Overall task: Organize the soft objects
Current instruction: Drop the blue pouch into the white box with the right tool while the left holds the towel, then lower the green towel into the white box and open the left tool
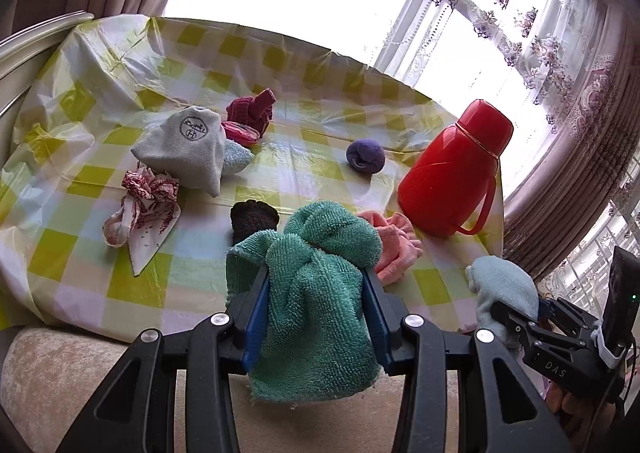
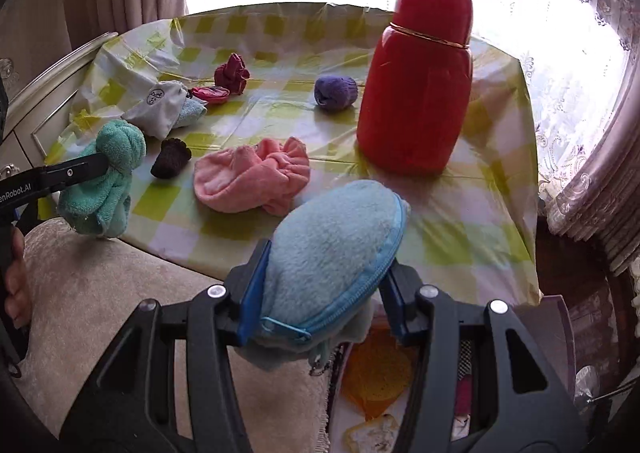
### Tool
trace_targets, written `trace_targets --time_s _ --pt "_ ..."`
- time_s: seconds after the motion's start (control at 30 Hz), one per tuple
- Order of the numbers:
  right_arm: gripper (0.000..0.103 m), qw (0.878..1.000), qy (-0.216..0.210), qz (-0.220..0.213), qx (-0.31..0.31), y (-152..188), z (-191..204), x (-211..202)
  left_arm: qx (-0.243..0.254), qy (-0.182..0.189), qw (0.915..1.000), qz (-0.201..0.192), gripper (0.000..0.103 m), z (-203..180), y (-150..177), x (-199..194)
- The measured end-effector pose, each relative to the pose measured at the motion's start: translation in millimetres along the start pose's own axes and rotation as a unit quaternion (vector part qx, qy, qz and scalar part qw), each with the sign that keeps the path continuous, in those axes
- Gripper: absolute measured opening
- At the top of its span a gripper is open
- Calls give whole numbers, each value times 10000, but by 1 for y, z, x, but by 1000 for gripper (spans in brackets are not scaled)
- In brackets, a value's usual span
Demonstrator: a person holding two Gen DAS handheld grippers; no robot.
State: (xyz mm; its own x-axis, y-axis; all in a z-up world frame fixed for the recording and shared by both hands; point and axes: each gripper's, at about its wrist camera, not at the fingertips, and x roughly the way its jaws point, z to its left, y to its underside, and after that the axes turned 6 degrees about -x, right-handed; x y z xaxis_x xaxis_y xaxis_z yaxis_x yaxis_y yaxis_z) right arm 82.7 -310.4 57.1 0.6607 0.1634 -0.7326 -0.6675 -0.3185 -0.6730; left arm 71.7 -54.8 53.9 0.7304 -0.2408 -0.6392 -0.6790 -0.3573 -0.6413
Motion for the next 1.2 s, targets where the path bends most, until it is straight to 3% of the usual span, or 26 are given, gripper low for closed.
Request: trace_targets --time_s 0.27,0.57,0.6,0.67,0.7,1.0,1.2 --pt "55 9966 312 258 716 44 -63 -32 373 323 9987 96 44 -43 9 -2" --pt "58 9921 176 443 1163 85 -82 -47 812 626 9946 185 44 -89 24 -7" --pt "61 9921 116 476 1155 87 -81 -45 856 648 9940 203 45 -94 25 -7" --pt "77 9924 48 586 1084 92 -76 -40 939 700 9928 241 45 -103 29 -8" --pt "78 9924 94 604 1072 94 -75 -40 987 724 9922 255 45 -107 30 -8" --pt "78 9844 424 562 1613 115 -112 -54 1394 982 9841 491 45 -147 47 -4" --pt "79 9769 687 430 1977 120 -140 -68 1707 1281 9736 814 45 -180 61 7"
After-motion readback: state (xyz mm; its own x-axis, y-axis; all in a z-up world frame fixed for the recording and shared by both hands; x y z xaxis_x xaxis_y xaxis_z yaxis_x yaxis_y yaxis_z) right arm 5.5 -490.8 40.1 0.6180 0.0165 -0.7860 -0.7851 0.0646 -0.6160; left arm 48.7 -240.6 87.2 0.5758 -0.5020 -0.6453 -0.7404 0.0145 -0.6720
